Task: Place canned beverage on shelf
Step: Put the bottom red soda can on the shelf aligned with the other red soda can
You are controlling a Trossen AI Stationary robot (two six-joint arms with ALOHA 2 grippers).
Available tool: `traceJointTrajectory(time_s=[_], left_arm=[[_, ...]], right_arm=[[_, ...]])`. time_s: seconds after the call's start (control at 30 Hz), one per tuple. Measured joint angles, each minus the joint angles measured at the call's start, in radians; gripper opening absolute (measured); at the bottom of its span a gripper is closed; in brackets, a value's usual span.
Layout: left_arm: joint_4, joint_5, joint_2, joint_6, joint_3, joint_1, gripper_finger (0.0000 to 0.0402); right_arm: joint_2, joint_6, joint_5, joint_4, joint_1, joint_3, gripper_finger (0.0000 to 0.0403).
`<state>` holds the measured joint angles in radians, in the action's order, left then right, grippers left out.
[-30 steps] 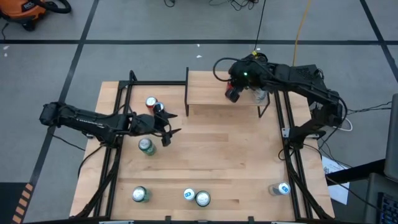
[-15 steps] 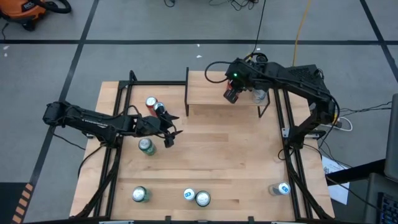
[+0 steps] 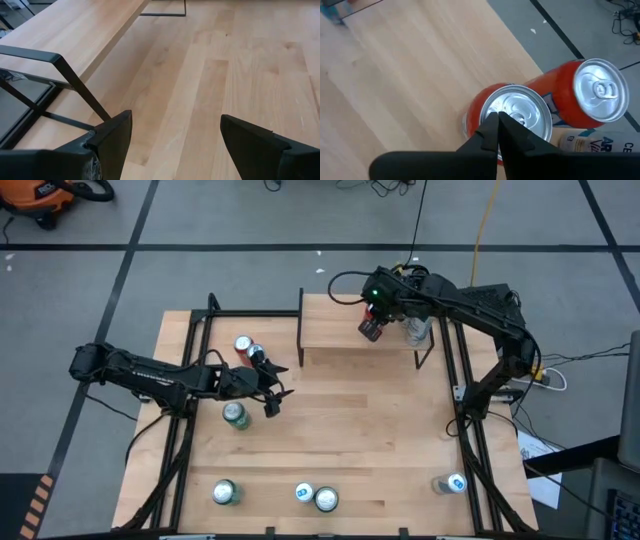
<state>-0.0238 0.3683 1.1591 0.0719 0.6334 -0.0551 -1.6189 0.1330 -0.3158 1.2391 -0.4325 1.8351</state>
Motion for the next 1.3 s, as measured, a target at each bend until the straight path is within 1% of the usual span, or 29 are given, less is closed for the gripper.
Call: traceJointTrajectory(time_s=[0.23,0.37,0.5,0.93,1.03,1.1,1.17,1.3], left_arm=[[0.000,0.000,0.000,0.000,0.000,0.002,0.0303],[0.000,0.000,0.000,0.000,0.000,0.002,0.0303],[0.000,-0.001,0.000,0.000,0.000,0.002,0.0303],[-0.004,-0.001,-0.001,0.000,0.000,0.002,0.0303],[-0.049,0.004,-0.017,0.001,0.003,0.002,0.0303],[-0.089,0.022,-0.039,0.018,0.019,0.001,0.0303],[-0.147,0.050,-0.074,0.024,0.040,0.002,0.0303],[-0.247,0.091,-0.158,0.031,0.060,0.003,0.0303]], right_arm=[[0.005,0.013,-0.007,0.036,-0.013,0.000,0.0000],[0.005,0.021,-0.068,0.073,-0.015,-0.001,0.0000],[0.006,0.021,-0.081,0.080,-0.020,-0.002,0.0000],[0.005,-0.003,-0.072,0.032,-0.032,-0.004,0.0000],[0.022,0.001,-0.070,0.041,-0.023,-0.006,0.0001],[0.045,0.001,-0.063,0.041,-0.011,-0.008,0.0009],[0.077,-0.004,-0.050,0.015,0.006,-0.008,0.0025],[0.151,-0.006,0.052,-0.052,0.025,-0.007,0.0078]])
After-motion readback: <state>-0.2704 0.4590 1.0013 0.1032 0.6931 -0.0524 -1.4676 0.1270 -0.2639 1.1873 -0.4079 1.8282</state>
